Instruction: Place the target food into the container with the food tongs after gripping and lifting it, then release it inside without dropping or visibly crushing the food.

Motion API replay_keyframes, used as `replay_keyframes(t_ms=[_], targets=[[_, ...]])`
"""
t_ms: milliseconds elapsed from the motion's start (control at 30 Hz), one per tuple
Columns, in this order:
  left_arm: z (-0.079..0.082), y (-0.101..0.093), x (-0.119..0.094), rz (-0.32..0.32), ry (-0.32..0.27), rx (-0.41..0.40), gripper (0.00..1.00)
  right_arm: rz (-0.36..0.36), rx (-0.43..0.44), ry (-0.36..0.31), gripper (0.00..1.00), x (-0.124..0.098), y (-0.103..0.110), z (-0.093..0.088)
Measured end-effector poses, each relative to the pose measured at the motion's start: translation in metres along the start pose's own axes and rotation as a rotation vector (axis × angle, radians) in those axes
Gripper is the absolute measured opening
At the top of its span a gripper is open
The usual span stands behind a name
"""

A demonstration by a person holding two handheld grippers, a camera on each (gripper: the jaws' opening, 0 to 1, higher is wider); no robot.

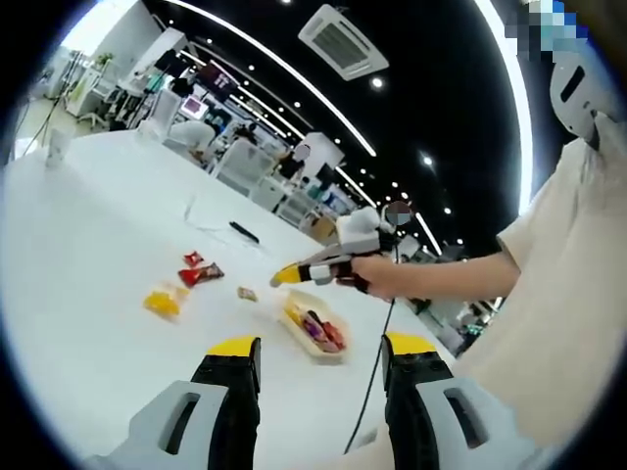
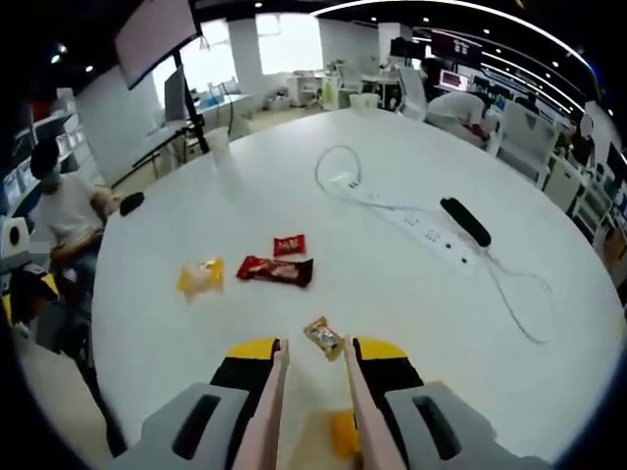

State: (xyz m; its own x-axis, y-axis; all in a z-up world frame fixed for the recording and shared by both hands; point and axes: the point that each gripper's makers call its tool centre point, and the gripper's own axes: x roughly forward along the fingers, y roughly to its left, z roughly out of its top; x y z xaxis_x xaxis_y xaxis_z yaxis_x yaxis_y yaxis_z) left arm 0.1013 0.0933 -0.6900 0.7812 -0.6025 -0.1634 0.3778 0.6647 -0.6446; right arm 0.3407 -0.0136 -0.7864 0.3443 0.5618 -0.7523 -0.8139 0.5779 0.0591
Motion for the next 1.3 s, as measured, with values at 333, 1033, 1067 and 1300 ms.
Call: replay_keyframes(t_ms=[333,1033,1067,1300], targets=[[0.006,0.002,-0.002,0.005,-0.013,0.007,0.48,0.006,-0.002,0.007,0.29,0.006,0.0,0.006],[-0.006,0.005,-0.005,0.024,-0.02,-0.035,0.48,0.017,0.043,0.089,0.28,0.027,-0.004,-0.011],[-0.006,0.006,-0.005,0.026,-0.02,-0.036,0.48,0.024,0.058,0.093,0.28,0.029,-0.003,-0.014],[-0.005,0.01,-0.008,0.035,-0.026,-0.051,0.49,0.026,0.109,0.109,0.28,0.031,-0.001,-0.022]])
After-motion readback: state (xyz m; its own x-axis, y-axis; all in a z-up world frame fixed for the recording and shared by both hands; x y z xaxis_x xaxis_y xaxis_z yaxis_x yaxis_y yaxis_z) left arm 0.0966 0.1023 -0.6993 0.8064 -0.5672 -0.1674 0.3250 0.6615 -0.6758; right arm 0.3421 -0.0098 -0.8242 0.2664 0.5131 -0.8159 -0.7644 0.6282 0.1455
